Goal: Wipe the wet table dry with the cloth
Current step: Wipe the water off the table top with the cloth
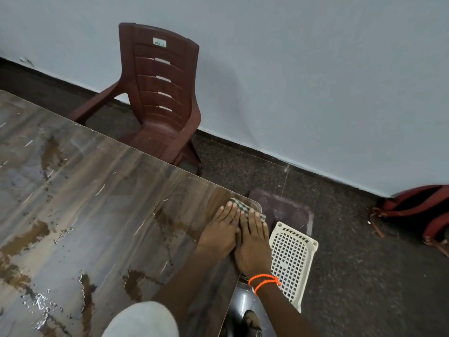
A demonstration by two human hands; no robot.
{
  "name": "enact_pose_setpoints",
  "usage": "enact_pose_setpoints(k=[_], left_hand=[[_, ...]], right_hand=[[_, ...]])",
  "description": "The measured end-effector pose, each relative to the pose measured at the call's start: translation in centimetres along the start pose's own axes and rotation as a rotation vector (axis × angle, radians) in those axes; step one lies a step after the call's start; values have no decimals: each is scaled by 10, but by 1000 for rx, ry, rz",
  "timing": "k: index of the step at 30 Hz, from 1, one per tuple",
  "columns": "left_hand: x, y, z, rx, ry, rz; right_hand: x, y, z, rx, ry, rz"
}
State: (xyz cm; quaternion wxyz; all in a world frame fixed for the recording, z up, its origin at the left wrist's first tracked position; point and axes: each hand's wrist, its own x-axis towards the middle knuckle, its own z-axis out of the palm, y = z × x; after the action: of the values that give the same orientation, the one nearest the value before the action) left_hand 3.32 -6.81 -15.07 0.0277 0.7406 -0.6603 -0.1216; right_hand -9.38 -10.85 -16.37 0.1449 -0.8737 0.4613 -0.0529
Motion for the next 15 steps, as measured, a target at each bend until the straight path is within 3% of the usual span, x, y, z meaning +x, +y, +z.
enact_pose_setpoints(k=[10,15], left_hand=[[43,-29,-10,63,-48,-55],[14,-48,-5,49,59,-128]], right_hand=[[66,-5,5,50,-51,-41],[57,-24,15,61,-70,-181]])
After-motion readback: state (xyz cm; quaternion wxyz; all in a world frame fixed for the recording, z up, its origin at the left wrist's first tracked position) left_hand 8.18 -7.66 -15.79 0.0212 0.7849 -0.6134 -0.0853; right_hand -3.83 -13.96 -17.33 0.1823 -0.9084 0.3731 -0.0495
